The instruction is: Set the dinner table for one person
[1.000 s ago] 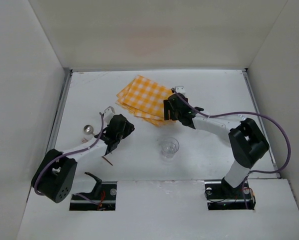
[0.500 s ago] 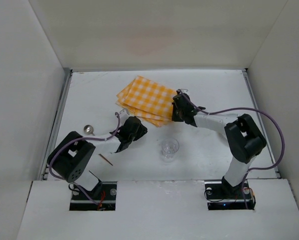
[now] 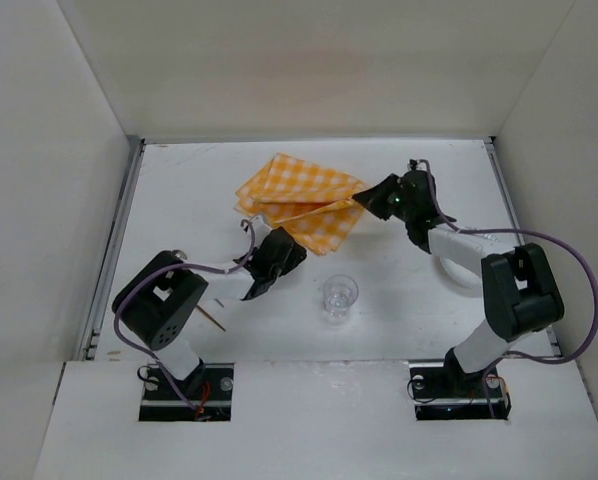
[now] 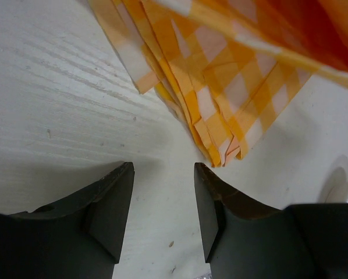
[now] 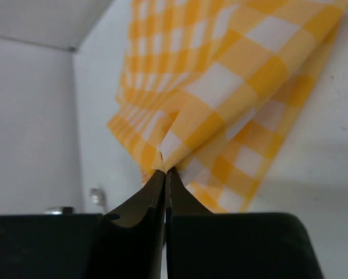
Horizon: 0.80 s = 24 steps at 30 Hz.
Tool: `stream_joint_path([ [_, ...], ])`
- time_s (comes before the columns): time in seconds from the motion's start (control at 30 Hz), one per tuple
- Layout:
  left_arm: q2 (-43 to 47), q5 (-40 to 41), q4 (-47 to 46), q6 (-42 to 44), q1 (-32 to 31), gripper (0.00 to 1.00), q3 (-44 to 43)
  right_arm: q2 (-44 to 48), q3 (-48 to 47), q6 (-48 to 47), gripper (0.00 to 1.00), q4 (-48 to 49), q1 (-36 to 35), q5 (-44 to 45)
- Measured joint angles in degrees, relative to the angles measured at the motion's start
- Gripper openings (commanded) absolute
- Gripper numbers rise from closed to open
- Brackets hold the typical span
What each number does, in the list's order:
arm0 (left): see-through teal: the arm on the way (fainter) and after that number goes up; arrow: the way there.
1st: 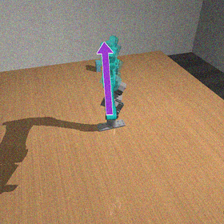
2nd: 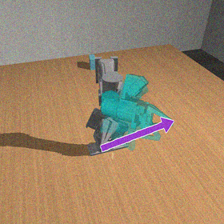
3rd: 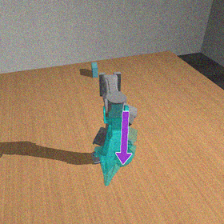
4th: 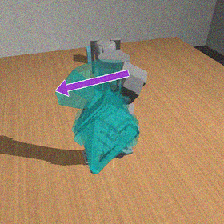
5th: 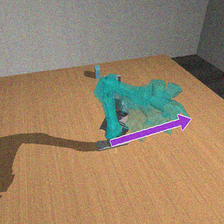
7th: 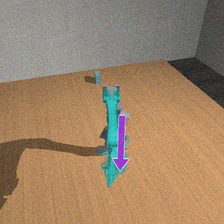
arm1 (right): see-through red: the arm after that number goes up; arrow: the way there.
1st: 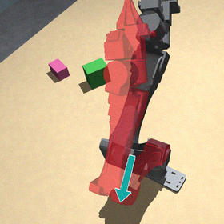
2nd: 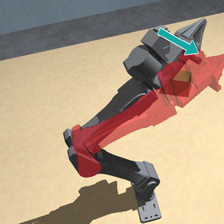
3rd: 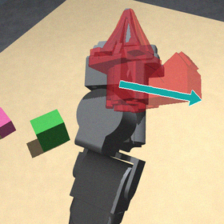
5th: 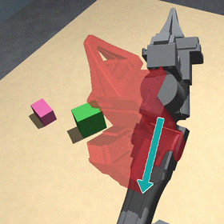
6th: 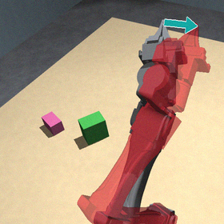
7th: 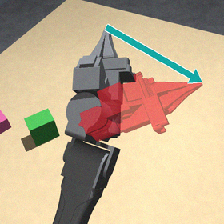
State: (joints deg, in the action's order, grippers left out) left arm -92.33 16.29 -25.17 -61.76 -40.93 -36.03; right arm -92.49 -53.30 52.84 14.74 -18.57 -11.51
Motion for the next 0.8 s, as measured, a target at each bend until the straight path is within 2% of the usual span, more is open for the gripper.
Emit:
stream_joint_path([
  [0.13, -3.8, 1.8, -0.5, -0.8, -0.7, 0.45, -3.6, -0.6, 1.6, 12.0, 0.04, 9.6, 3.2, -4.5],
  [0.3, -9.8, 3.7, -1.8, -2.3, -0.7, 0.45, -9.8, -5.6, 1.7, 26.5, 0.03, 20.3, 5.7, -6.9],
  [0.33, -10.9, 4.1, -2.0, -2.6, -0.7, 0.42, -10.9, -6.7, 1.7, 28.9, 0.03, 22.0, 6.1, -7.0],
  [0.43, -14.2, 5.1, -2.3, -3.4, -0.6, 0.17, -14.1, -9.4, 1.7, 35.2, 0.02, 26.0, 7.1, -6.9],
  [0.5, -16.0, 5.4, -2.6, -3.7, -0.2, 0.07, -15.2, -10.3, 1.7, 38.2, 0.02, 27.5, 7.9, -6.6],
  [0.63, -15.5, 5.4, -2.8, -4.1, 2.0, 0.02, -13.9, -10.4, 1.7, 41.9, 0.02, 29.6, 10.3, -6.0],
  [0.8, -7.1, 5.7, -1.6, -3.3, 8.9, 0.01, -4.8, -10.4, 2.1, 45.3, 0.02, 31.1, 14.6, -4.7],
])
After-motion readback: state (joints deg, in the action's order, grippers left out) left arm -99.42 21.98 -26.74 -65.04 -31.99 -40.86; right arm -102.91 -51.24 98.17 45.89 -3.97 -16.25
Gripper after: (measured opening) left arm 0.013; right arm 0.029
